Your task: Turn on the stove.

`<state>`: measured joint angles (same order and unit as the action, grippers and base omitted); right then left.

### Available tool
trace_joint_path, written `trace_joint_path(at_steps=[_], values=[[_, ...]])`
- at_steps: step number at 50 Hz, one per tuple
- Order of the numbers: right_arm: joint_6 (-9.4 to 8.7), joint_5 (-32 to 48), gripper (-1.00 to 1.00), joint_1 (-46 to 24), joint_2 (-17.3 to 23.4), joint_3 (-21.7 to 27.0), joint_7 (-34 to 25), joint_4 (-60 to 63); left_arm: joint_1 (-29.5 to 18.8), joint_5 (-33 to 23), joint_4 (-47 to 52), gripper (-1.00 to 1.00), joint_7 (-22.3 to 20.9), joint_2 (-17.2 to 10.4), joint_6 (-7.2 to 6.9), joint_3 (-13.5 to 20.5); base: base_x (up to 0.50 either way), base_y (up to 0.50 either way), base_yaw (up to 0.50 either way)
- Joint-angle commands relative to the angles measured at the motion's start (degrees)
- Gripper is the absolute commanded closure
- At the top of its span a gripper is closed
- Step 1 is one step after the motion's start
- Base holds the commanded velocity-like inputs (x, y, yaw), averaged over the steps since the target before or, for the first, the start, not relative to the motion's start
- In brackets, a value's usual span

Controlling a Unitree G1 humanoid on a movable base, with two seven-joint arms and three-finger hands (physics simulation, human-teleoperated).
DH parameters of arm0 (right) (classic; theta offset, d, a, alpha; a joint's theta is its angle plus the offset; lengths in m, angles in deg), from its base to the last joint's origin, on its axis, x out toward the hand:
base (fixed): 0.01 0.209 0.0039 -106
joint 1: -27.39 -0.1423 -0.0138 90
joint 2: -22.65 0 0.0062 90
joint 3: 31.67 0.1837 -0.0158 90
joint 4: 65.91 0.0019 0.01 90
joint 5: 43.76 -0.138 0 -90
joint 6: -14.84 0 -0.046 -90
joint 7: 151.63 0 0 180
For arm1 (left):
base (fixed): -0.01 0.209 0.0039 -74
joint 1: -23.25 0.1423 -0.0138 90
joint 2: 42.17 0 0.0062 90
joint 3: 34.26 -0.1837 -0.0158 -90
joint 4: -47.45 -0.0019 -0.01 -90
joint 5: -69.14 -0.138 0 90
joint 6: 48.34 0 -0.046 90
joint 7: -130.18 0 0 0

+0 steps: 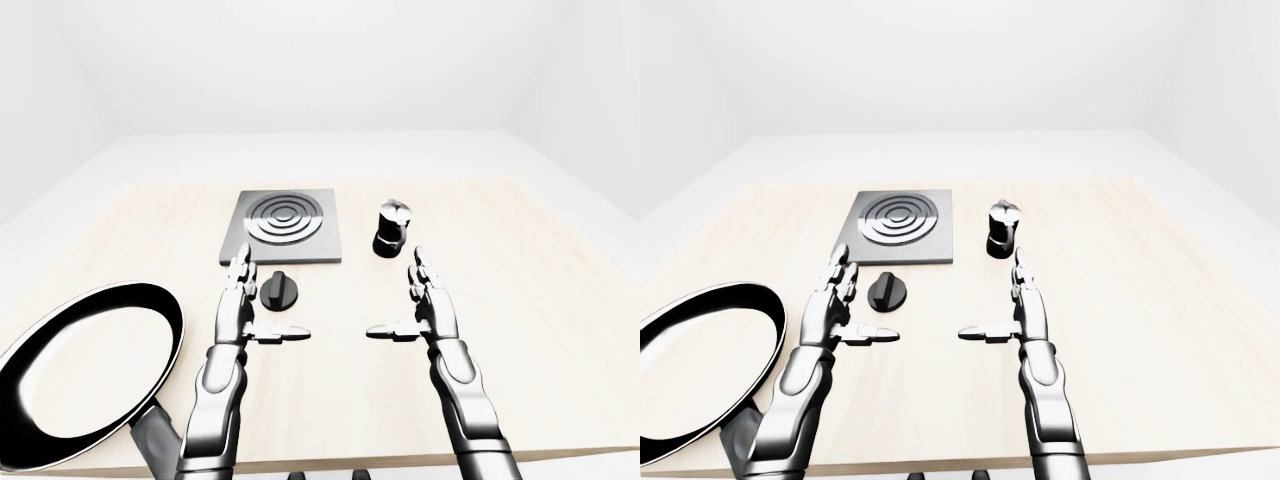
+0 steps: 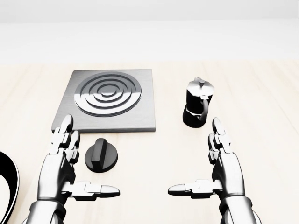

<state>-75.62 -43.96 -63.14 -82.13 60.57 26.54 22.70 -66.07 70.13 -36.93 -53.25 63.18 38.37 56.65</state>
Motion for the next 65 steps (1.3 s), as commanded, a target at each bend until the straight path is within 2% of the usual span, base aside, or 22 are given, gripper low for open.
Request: trace_joint_path(at_steps=[1,8,14,18,19,20,22,23,26,31,33,39,45,47,52,53,55,57,58,59,61,65], values=[[0.0,0.1,-1.0,0.1,0.0,-0.1,0.0,0.0,0.0,0.1,-0.9,-1.0,-0.2,0.0,0.39,0.0,0.0,0.0,0.0],[0.05,0.1,-1.0,0.0,0.0,0.0,-0.2,-0.1,-0.3,0.1,-1.5,-1.0,-0.2,0.0,0.6,0.0,0.0,0.0,0.0],[0.14,0.1,-1.0,-0.2,0.0,0.0,-0.2,-0.5,-0.9,0.2,-1.8,-1.0,-0.2,-0.2,-0.02,0.2,0.0,0.0,0.0],[0.01,0.1,-1.0,-0.1,0.0,0.0,-0.2,-0.3,-1.2,0.2,-3.2,-1.0,-0.3,-0.2,0.83,0.3,0.0,0.0,0.0],[0.14,0.1,-1.0,-0.2,0.0,0.0,-0.2,-0.5,-1.5,0.2,-2.8,-1.0,-0.4,-0.3,0.05,0.4,0.0,0.0,0.0],[0.06,0.1,-1.0,-0.2,0.0,0.0,-0.2,-0.4,-1.6,0.1,-3.6,-1.0,-0.4,-0.3,0.64,0.4,0.0,0.0,0.0],[-0.1,0.1,-1.0,-0.1,0.0,0.0,-0.2,-0.2,-1.9,0.2,-3.0,-1.0,-0.4,-0.4,-0.59,0.5,0.0,0.0,0.0],[-0.11,0.1,-1.0,-0.1,0.0,0.0,-0.2,-0.2,-1.9,0.2,-3.0,-1.0,-0.4,-0.4,-0.63,0.6,0.0,0.0,0.0],[-0.21,0.1,-1.0,0.0,0.0,0.0,-0.2,0.0,-2.2,0.4,-4.9,-1.0,-0.6,-0.4,0.52,0.8,0.0,0.0,0.0],[0.16,0.1,-1.0,0.0,0.0,0.0,-0.3,-0.4,-2.2,0.3,-5.9,-1.0,-0.6,-0.4,1.31,0.7,0.0,0.0,0.0],[0.18,0.1,-1.0,0.0,0.0,-0.1,-0.2,-0.4,-2.3,0.5,-4.9,-1.0,-0.5,-0.4,0.03,0.7,0.0,0.0,0.0],[0.32,0.1,-1.0,-0.2,0.0,0.0,-0.3,-0.8,-2.4,0.4,-6.8,-1.0,-0.5,-0.3,1.38,0.5,0.0,0.0,0.0],[-0.07,0.1,-1.0,0.0,0.0,-0.1,-0.2,-0.1,-2.5,0.6,-6.4,-1.0,-0.5,-0.4,0.38,0.6,0.0,0.0,0.0],[0.01,0.1,-1.0,-0.1,0.0,0.0,-0.2,-0.3,-2.5,0.5,-7.2,-1.0,-0.5,-0.3,1.09,0.6,0.0,0.0,0.0],[0.16,0.1,-1.0,0.0,0.0,-0.1,-0.2,-0.4,-2.9,0.1,-8.4,-1.0,-0.5,-0.4,1.2,0.5,0.0,0.0,0.0],[0.36,0.1,-1.0,-0.1,0.0,-0.1,-0.2,-0.6,-2.8,0.0,-9.0,-1.0,-0.5,-0.4,1.78,0.5,0.0,0.0,0.0],[-0.17,0.1,-1.0,0.0,0.0,-0.1,-0.2,0.0,-3.0,0.0,-9.0,-1.0,-0.5,-0.5,1.44,0.5,0.0,0.0,0.0],[-0.08,0.1,-1.0,0.0,0.0,-0.1,-0.2,-0.1,-3.1,-0.1,-9.7,-1.0,-0.5,-0.4,1.97,0.5,0.0,0.0,0.0],[-1.84,0.1,-1.0,-0.1,0.0,-0.1,-0.1,1.5,-3.4,-0.1,-9.6,-1.0,-0.5,-0.5,1.46,0.6,0.0,0.0,0.0],[-1.97,0.1,-1.0,-0.1,0.0,-0.1,-0.1,1.7,-3.3,-0.2,-9.1,-1.0,-0.5,-0.5,0.93,0.5,0.0,0.0,0.0],[-1.98,0.1,-1.0,-0.1,0.0,-0.1,-0.2,1.7,-3.2,-0.5,-10.1,-1.0,-0.4,-0.4,1.76,0.3,0.0,0.0,0.0],[-1.97,0.1,-1.0,-0.1,0.0,-0.1,-0.2,1.7,-3.7,-0.7,-10.7,-1.0,-0.4,-0.6,1.27,0.5,0.0,0.0,0.0]])
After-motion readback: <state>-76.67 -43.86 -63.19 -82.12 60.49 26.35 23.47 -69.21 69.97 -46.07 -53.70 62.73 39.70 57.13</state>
